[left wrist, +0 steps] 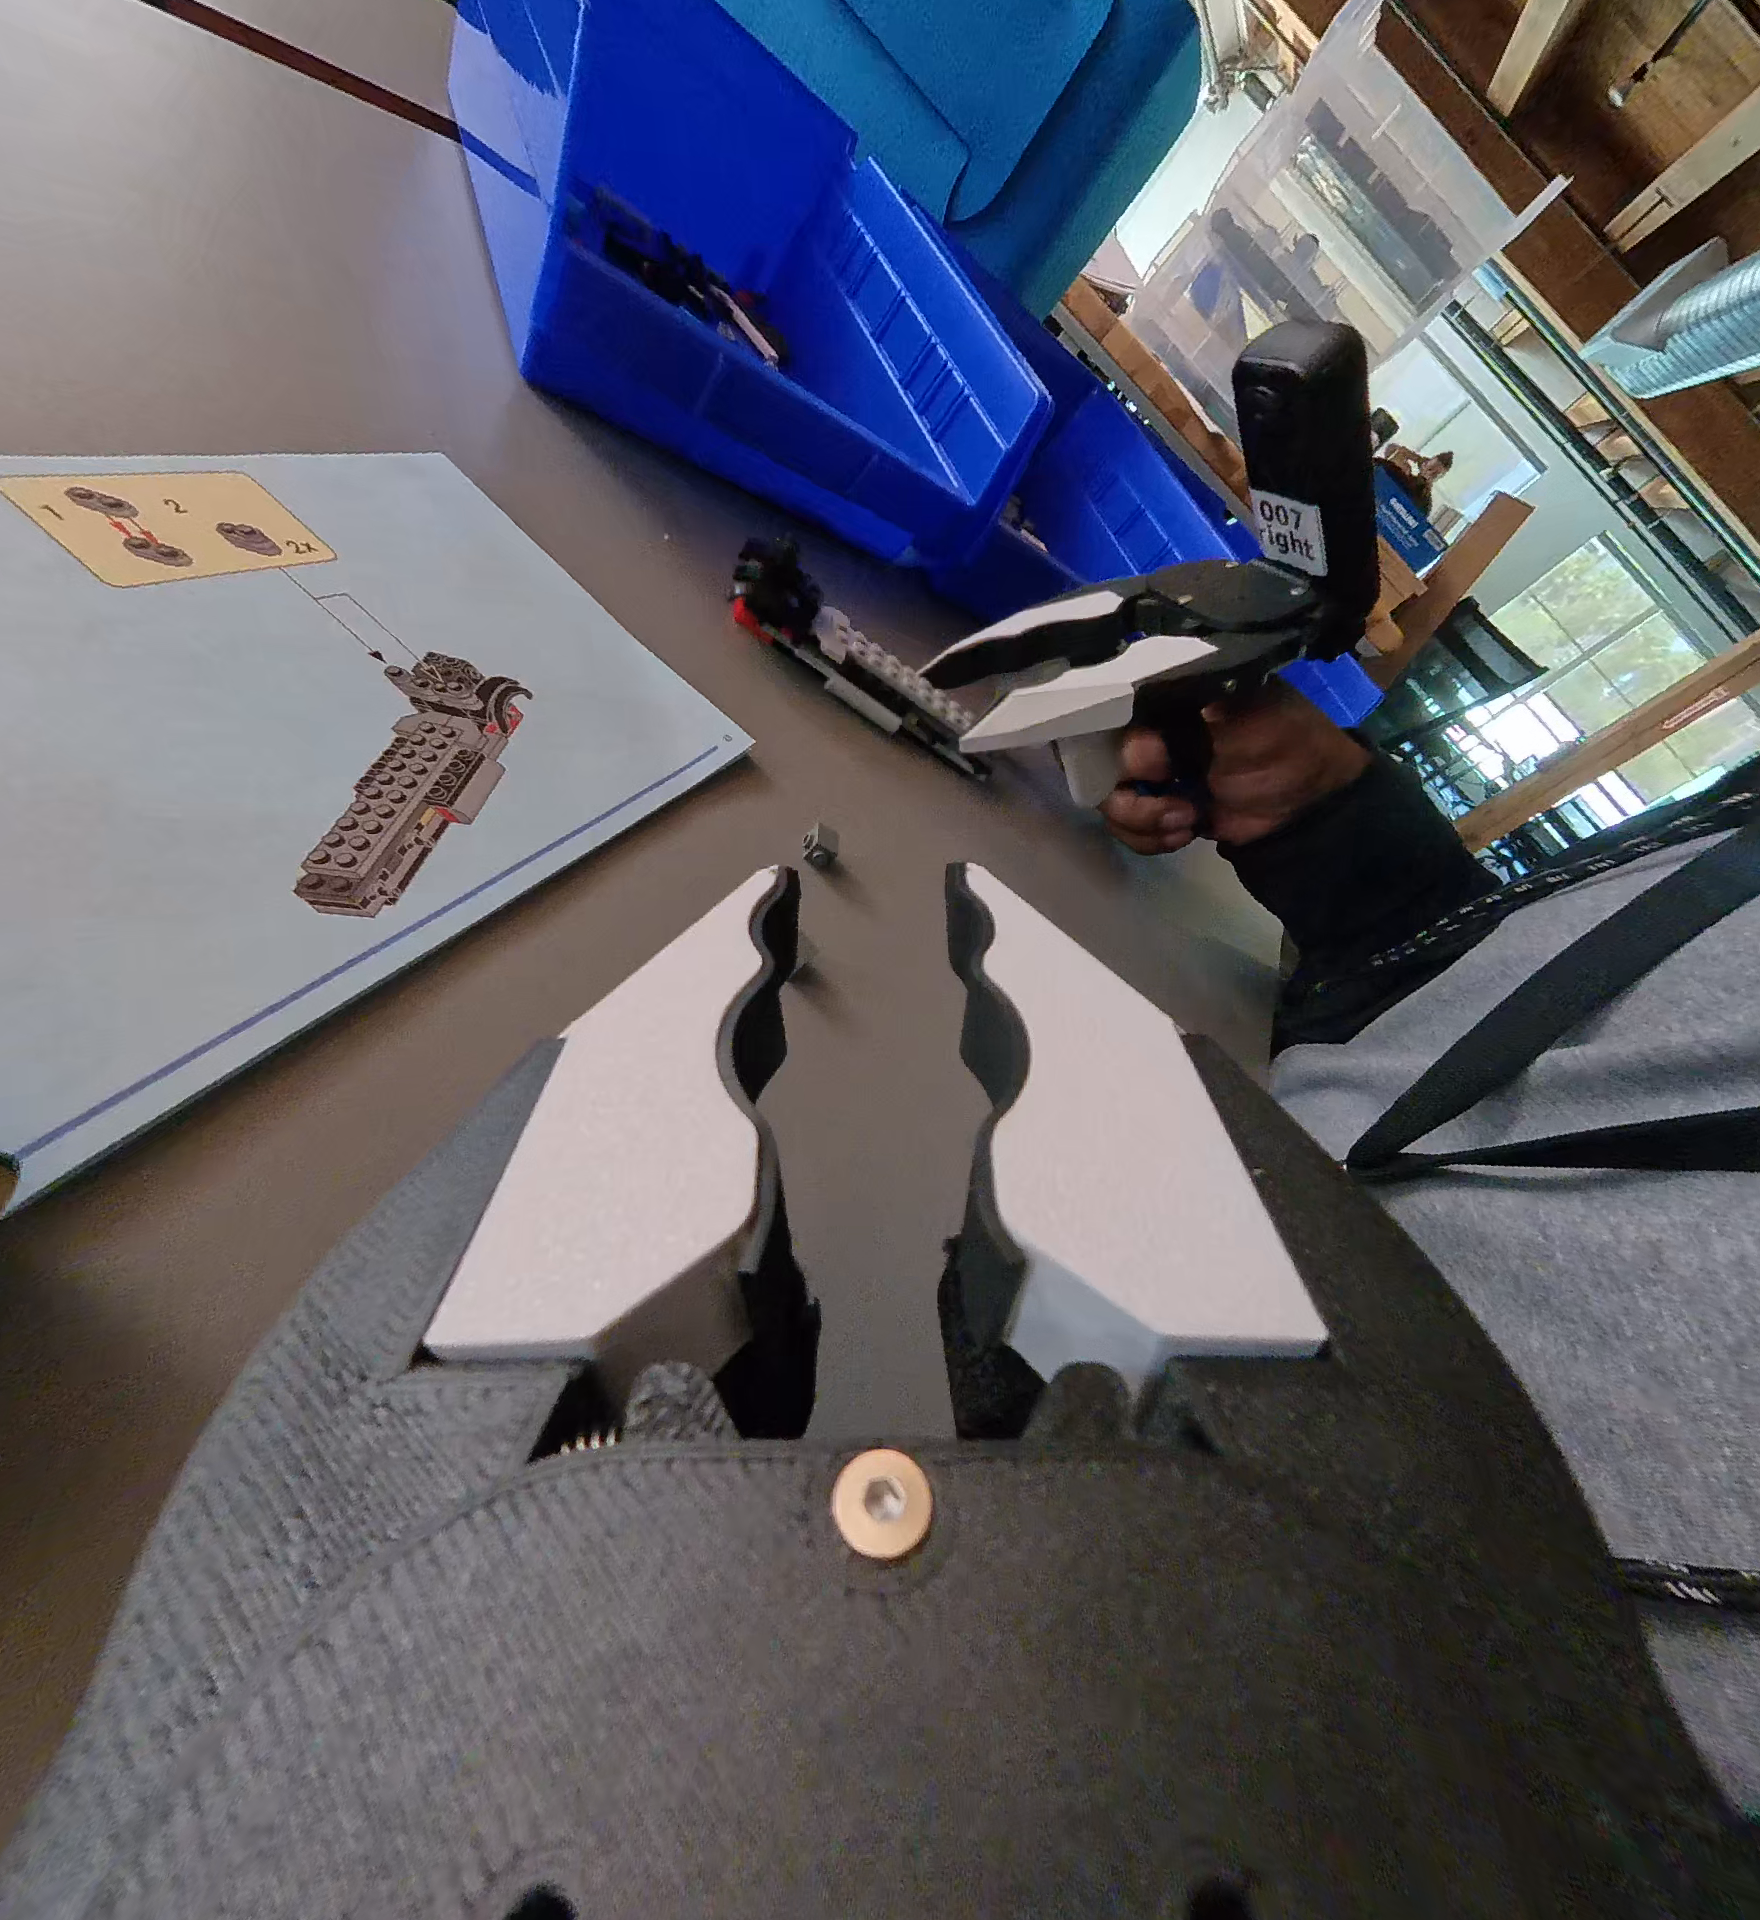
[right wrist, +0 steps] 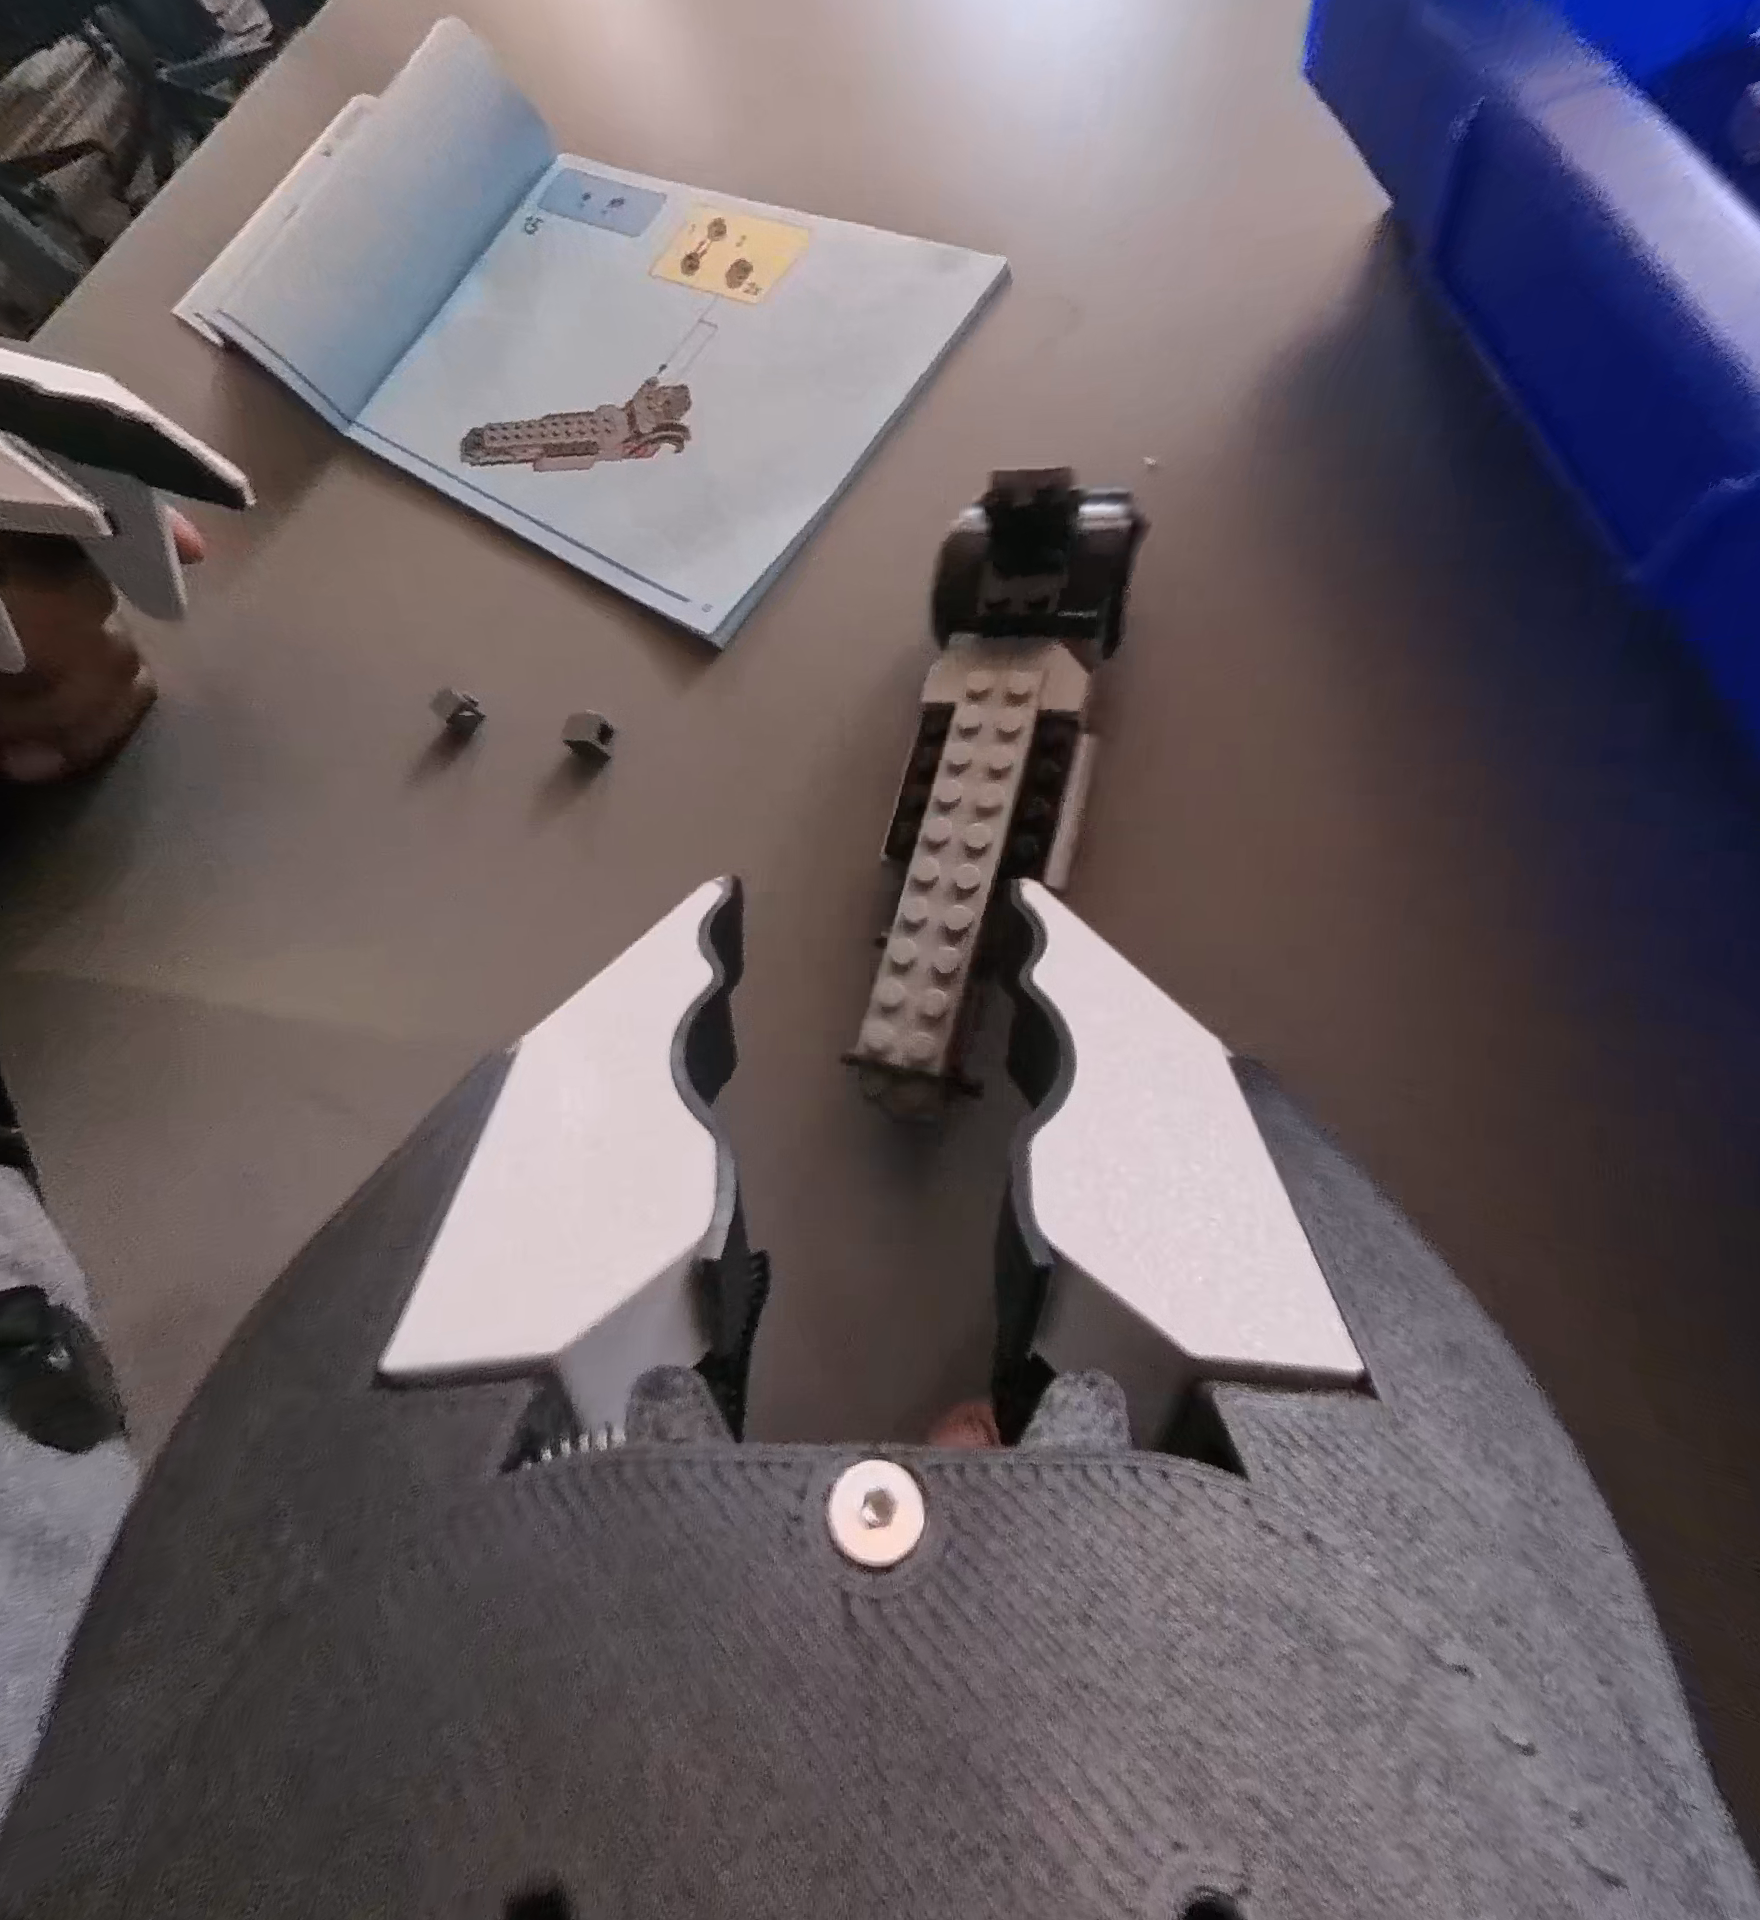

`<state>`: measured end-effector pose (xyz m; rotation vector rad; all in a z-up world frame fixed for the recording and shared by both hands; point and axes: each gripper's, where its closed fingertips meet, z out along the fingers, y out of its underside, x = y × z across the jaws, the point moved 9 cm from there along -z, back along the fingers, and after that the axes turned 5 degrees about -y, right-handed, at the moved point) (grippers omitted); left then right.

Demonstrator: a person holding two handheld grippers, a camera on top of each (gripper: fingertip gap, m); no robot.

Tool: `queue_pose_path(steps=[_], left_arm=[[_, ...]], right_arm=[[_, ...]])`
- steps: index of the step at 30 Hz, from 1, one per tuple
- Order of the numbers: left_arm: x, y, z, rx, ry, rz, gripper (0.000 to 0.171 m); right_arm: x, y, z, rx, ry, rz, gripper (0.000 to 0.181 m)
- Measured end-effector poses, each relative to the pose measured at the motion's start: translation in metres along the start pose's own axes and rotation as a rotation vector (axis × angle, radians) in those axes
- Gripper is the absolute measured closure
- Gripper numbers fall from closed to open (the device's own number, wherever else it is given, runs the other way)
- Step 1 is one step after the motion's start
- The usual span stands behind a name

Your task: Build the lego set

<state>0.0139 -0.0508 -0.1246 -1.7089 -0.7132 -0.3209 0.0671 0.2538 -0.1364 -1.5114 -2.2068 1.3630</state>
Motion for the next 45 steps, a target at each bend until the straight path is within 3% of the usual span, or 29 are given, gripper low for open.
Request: queue_pose_path(steps=[11,19,24,27,31,35,39,45], left_arm=[[0.0,0.002,0.004,-0.034,-0.023,0.006,0.144],[0.009,0.011,0.039,-0.319,-0.147,0.213,0.143],[0.008,0.012,0.055,-0.405,-0.204,0.295,0.145],[0.01,0.012,0.058,-0.423,-0.211,0.328,0.16],[0.014,0.006,0.059,-0.361,-0.176,0.29,0.161],[0.024,-0.016,0.069,-0.19,-0.035,0.165,0.161],[0.042,-0.033,0.102,-0.096,0.159,0.049,0.161],[0.037,-0.051,0.151,-0.058,0.212,-0.095,0.161]], right_arm=[[-0.022,-0.002,0.0,0.027,-0.129,-0.049,0.13],[-0.032,-0.004,-0.002,0.08,-0.16,-0.085,0.13],[-0.034,0.001,-0.006,0.113,-0.166,-0.071,0.13],[-0.031,0.005,-0.011,0.128,-0.158,-0.063,0.13],[-0.022,0.006,-0.018,0.149,-0.134,-0.065,0.13],[-0.004,-0.005,-0.029,0.183,-0.056,-0.121,0.13],[0.005,-0.022,-0.037,0.269,-0.07,-0.153,0.13],[0.019,-0.031,-0.032,0.263,-0.012,-0.224,0.129]])
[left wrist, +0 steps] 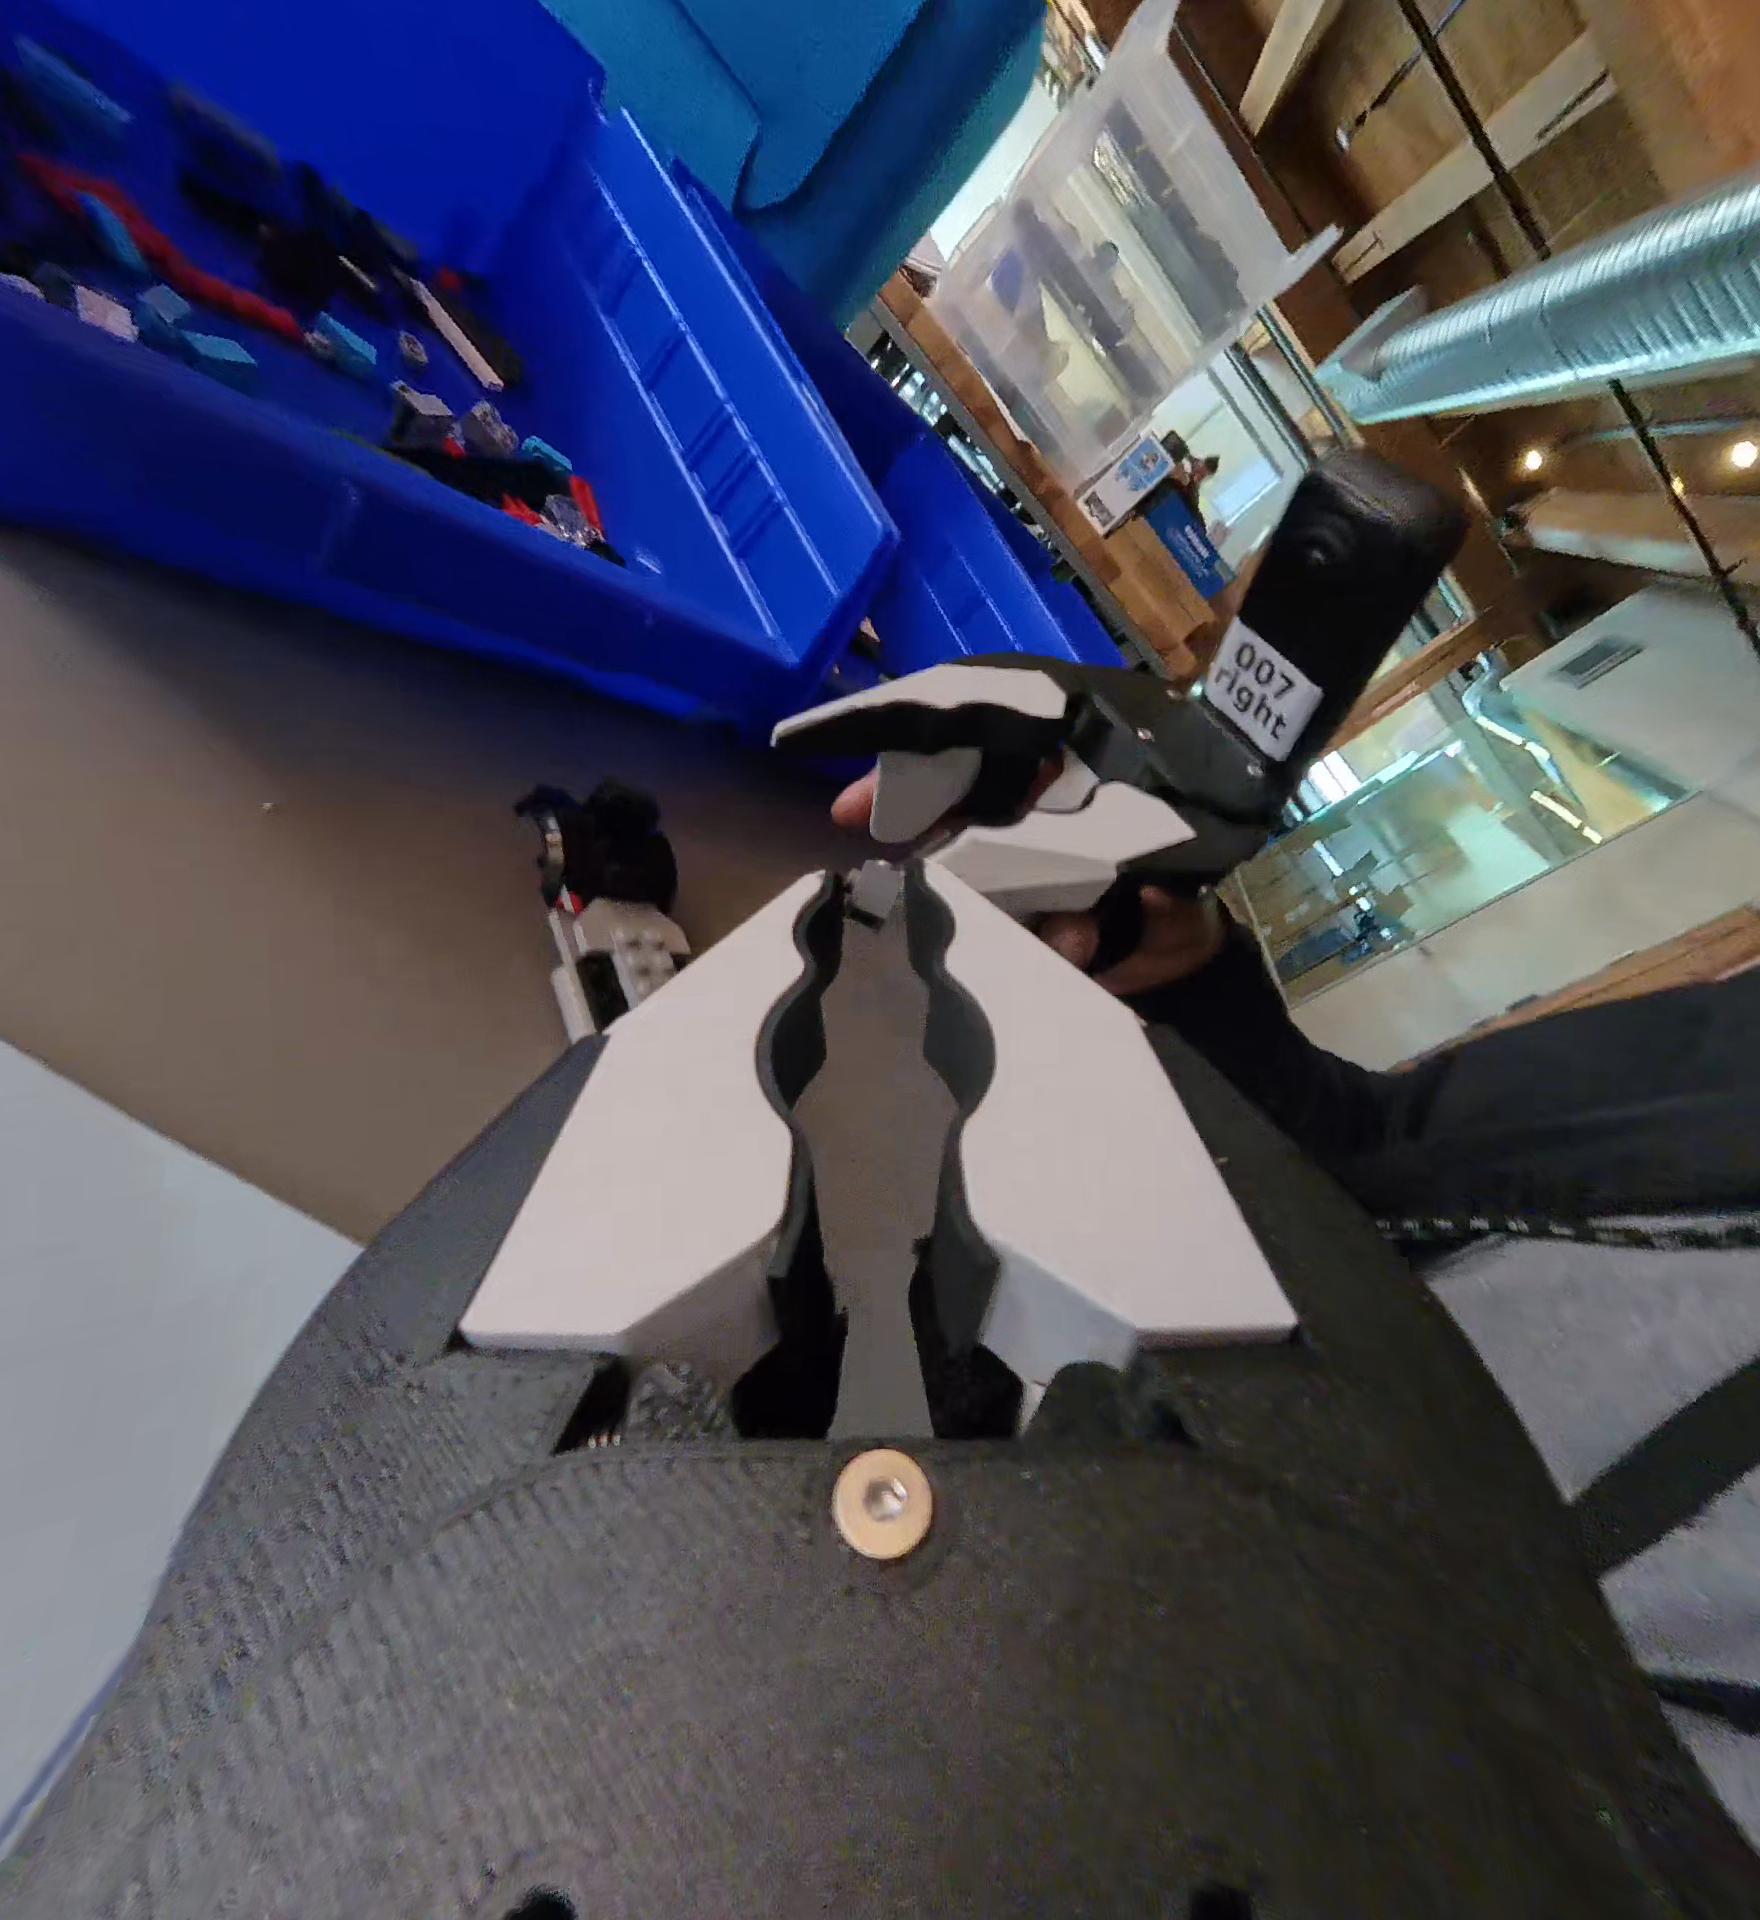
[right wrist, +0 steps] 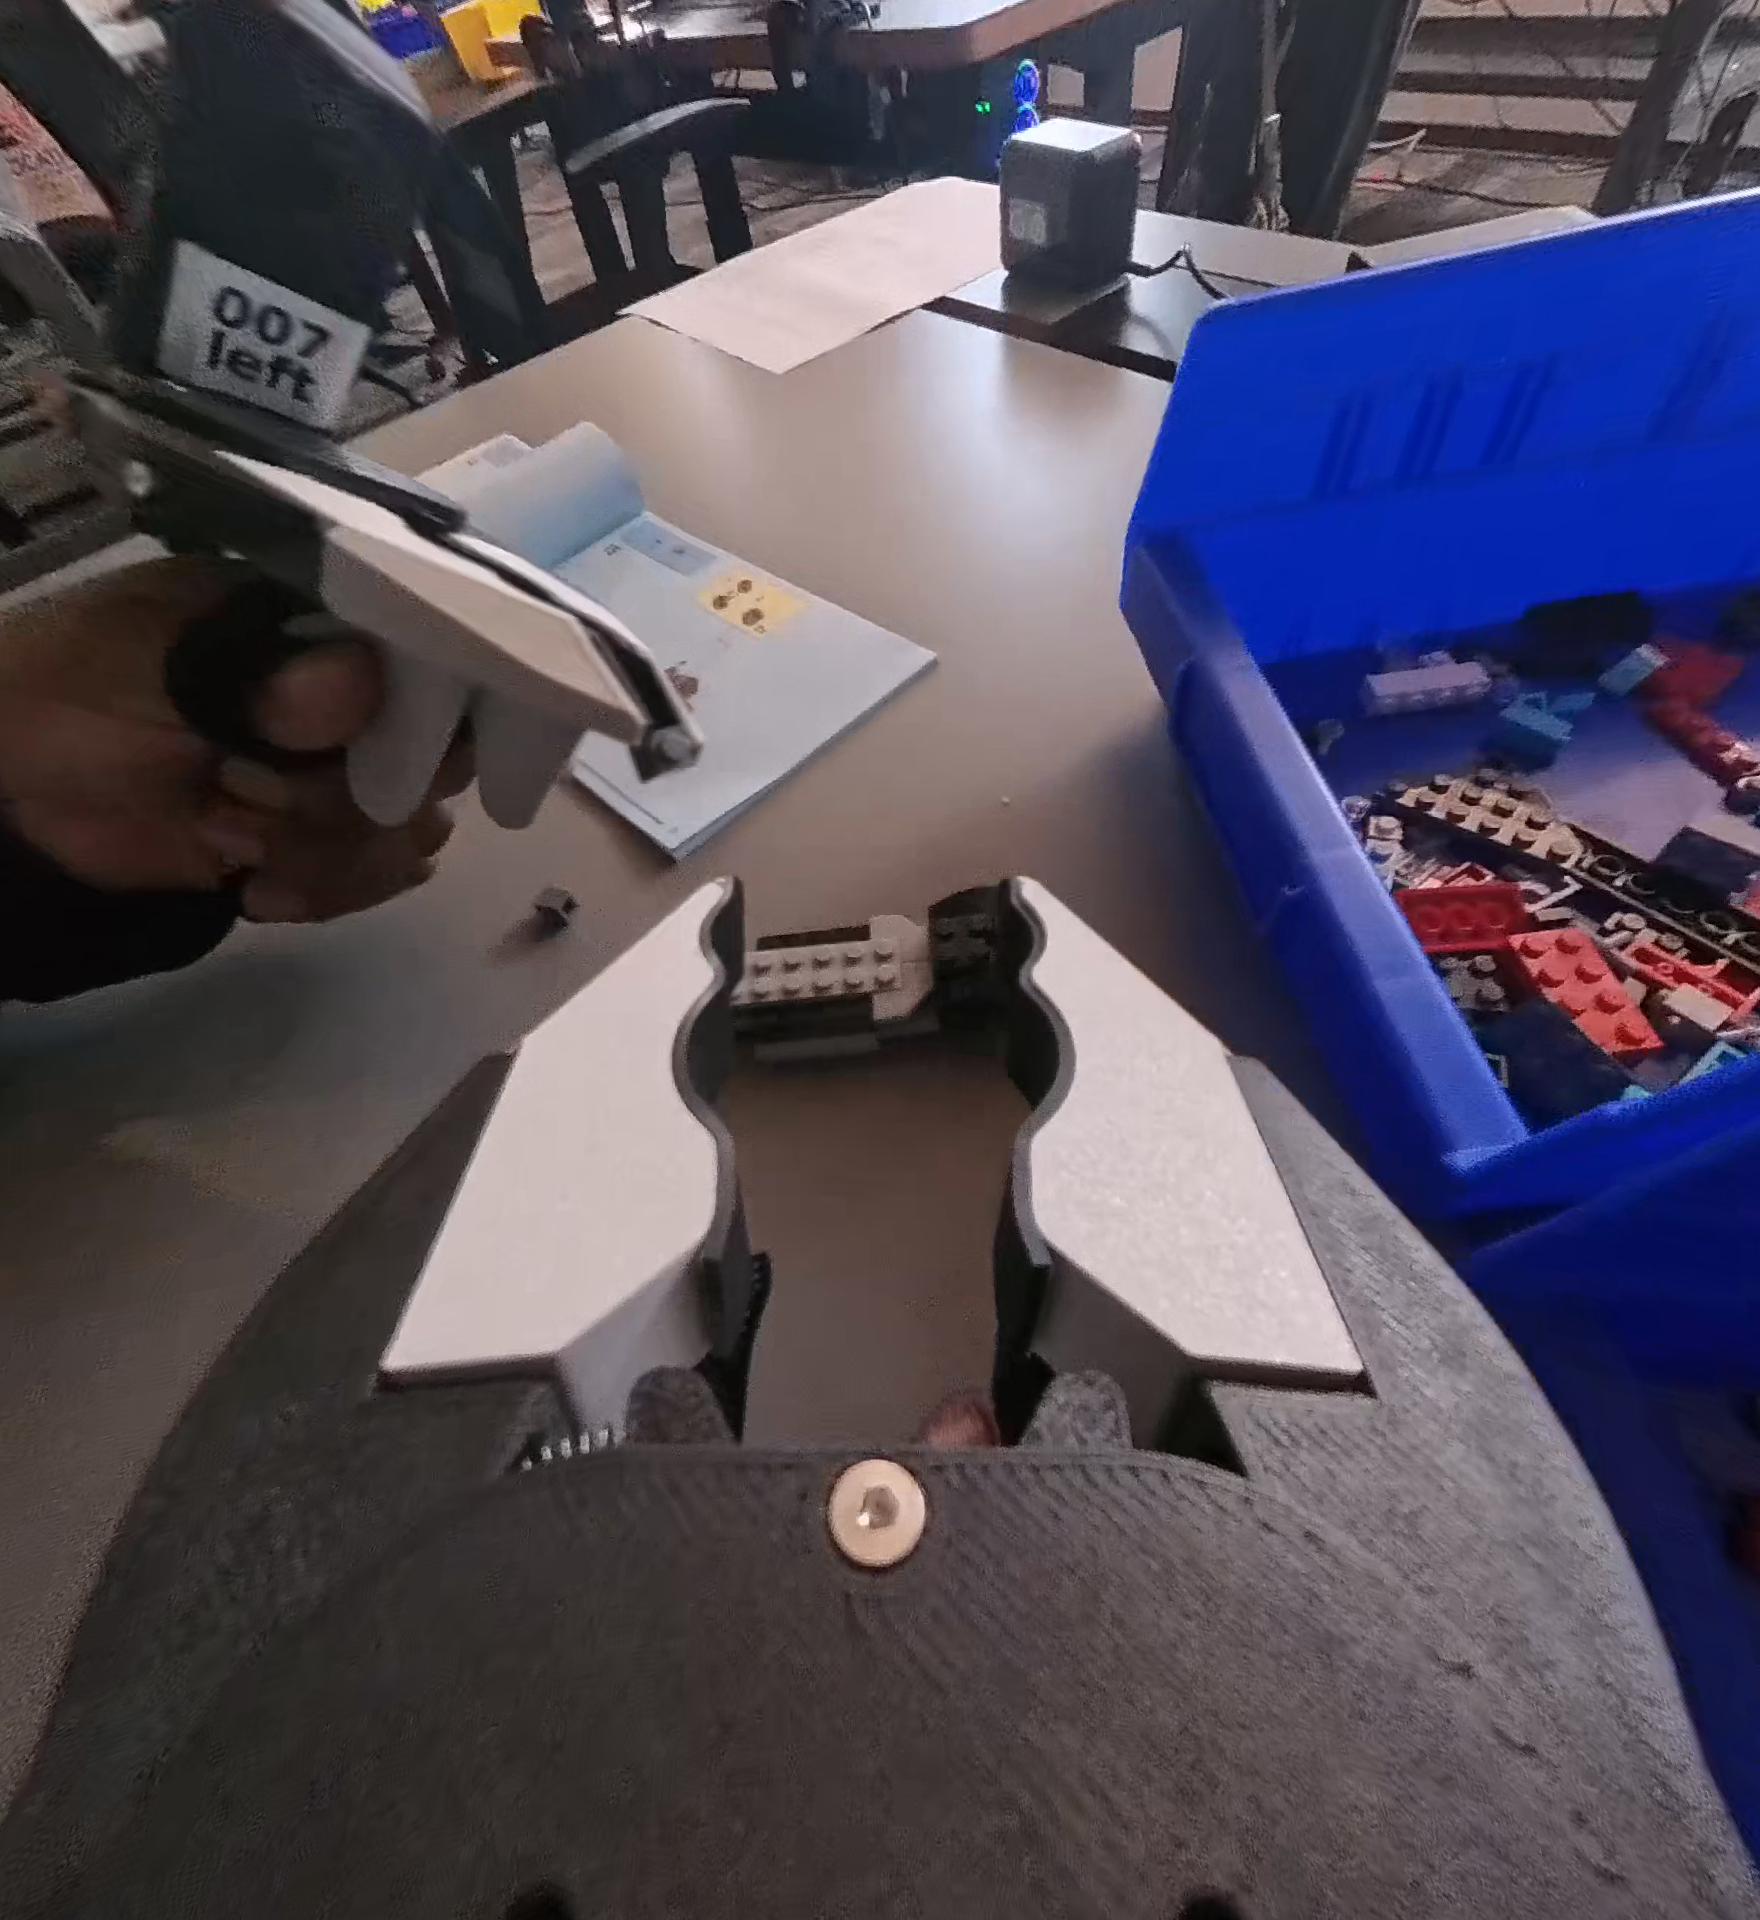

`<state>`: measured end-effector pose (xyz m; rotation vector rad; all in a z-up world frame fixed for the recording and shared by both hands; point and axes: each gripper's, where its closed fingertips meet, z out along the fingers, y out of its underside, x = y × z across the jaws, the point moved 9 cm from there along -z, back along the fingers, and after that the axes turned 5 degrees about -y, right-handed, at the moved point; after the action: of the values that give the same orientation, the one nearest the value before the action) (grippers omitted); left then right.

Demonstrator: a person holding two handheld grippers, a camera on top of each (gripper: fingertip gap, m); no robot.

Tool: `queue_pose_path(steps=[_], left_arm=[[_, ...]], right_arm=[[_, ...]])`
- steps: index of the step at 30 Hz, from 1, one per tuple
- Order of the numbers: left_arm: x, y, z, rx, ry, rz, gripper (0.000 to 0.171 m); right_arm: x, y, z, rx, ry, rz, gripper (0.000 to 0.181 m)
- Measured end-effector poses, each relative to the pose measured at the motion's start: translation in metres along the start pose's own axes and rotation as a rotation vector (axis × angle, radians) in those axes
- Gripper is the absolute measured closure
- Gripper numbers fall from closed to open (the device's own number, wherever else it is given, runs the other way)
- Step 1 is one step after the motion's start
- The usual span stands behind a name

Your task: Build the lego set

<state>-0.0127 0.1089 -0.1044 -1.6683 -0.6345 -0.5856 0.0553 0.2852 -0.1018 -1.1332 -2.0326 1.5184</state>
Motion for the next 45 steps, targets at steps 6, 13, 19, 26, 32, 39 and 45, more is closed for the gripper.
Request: queue_pose_path(steps=[6,13,19,26,32,39,45], left_arm=[[-0.018,-0.01,0.018,0.061,0.137,-0.223,0.161],[-0.031,-0.014,0.027,0.116,0.209,-0.327,0.161],[-0.028,-0.021,0.027,0.194,0.146,-0.194,0.161],[-0.013,-0.024,0.021,0.245,0.058,0.005,0.161],[0.002,-0.027,0.012,0.299,-0.044,0.233,0.161],[0.01,-0.021,0.011,0.32,-0.091,0.326,0.161],[0.01,-0.019,0.014,0.314,-0.091,0.313,0.161]], right_arm=[[0.004,-0.005,0.006,0.08,-0.036,-0.032,0.133],[0.005,-0.012,0.015,0.192,-0.042,-0.041,0.147],[0.002,-0.012,0.023,0.219,0.029,-0.049,0.153],[-0.008,-0.016,0.03,0.255,0.087,-0.126,0.156],[-0.015,-0.019,0.029,0.296,0.15,-0.248,0.157],[-0.019,-0.022,0.026,0.354,0.146,-0.278,0.158],[-0.024,-0.022,0.027,0.361,0.166,-0.343,0.16]])
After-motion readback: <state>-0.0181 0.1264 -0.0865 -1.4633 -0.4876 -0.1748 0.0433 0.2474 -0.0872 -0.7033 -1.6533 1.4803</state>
